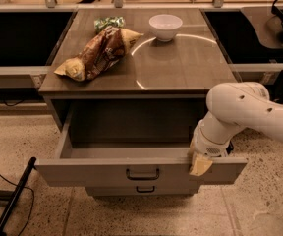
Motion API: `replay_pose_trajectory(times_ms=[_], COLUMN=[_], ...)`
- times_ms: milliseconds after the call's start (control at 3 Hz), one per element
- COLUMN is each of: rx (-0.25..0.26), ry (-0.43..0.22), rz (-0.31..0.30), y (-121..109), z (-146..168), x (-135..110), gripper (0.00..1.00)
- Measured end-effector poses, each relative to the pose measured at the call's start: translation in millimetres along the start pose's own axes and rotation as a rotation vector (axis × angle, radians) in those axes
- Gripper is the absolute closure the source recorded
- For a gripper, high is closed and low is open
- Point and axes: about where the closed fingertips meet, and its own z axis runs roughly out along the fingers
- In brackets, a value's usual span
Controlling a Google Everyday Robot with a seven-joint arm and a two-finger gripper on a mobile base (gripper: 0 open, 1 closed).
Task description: Open top drawer
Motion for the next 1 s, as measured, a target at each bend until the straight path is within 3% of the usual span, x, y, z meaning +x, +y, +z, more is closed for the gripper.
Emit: replay_pose_trajectory(times_ms=[667,1000], rx=[0.000,0.007], ry=[0.000,0.002], rz=[0.000,-0.012], y=[0.0,0.0], z=[0.0,-5.6], x=[0.0,2.0], gripper=[0.16,0.00])
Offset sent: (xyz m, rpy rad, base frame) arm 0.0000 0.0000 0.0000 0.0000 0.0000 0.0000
